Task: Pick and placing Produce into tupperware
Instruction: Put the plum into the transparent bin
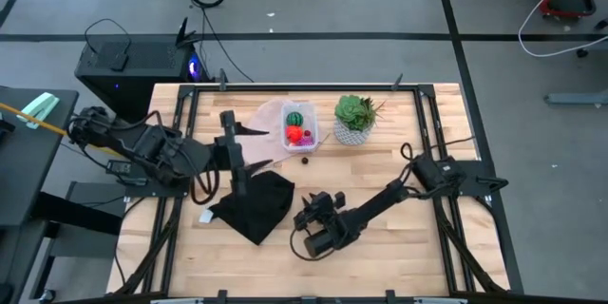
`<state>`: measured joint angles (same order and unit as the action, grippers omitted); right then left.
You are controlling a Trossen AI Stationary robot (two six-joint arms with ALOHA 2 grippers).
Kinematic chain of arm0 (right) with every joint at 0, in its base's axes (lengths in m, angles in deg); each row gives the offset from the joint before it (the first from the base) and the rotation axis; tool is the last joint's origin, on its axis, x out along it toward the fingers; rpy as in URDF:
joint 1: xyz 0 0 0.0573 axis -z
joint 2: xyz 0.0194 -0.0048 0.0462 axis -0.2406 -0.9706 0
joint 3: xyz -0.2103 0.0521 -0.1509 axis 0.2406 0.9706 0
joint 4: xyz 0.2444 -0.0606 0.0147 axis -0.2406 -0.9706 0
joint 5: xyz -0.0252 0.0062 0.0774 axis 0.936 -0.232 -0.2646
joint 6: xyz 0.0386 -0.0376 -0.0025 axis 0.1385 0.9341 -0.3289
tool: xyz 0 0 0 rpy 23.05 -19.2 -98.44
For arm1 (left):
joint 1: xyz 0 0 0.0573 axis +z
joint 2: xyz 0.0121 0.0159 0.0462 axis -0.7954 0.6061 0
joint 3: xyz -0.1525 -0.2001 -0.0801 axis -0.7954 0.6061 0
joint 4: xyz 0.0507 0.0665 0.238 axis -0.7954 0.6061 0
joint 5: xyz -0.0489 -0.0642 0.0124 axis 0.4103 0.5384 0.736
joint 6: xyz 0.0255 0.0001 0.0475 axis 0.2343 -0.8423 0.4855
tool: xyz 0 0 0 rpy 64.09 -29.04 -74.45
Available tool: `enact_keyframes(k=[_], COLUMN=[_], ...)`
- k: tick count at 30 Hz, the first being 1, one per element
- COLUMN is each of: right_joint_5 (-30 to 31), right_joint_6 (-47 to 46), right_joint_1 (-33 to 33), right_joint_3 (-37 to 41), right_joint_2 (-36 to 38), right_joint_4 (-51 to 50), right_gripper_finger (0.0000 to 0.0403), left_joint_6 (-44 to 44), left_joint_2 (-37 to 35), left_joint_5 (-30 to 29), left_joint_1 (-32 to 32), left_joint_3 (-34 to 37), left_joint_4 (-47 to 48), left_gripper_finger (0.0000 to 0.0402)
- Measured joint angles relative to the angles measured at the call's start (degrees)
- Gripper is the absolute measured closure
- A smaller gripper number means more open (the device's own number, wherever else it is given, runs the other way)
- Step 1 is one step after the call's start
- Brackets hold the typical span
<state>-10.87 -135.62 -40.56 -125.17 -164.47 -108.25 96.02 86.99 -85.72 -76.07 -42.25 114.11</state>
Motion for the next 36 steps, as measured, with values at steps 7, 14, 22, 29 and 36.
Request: enact_keyframes(k=[7,14,22,29,36], right_joint_5=[0.64,0.63,0.71,-2.26,-4.34], right_joint_6=[7.77,8.04,8.65,8.63,9.09], right_joint_1=[2.88,4.4,6.49,9.88,12.55], right_joint_3=[-0.04,0.0,0.02,0.02,0.0], right_joint_2=[0.41,0.36,0.04,0.04,0.04], right_joint_4=[0.78,0.93,-0.63,-0.7,-0.61], right_gripper_finger=[0.0245,0.0203,0.0177,0.0183,0.0181], left_joint_6=[-0.07,-0.86,-4.45,-8.41,-8.67], left_joint_2=[-1.86,-3.02,-2.99,-2.99,-2.99], left_joint_5=[-0.02,0.87,0.93,0.88,0.92], left_joint_1=[1.55,1.73,3.32,5.99,6.94], left_joint_3=[-0.06,-0.02,-0.02,-0.02,-0.02], left_joint_4=[2.76,3.69,3.99,4.06,4.1], left_gripper_finger=[0.0099,0.0099,0.0099,0.0099,0.0099])
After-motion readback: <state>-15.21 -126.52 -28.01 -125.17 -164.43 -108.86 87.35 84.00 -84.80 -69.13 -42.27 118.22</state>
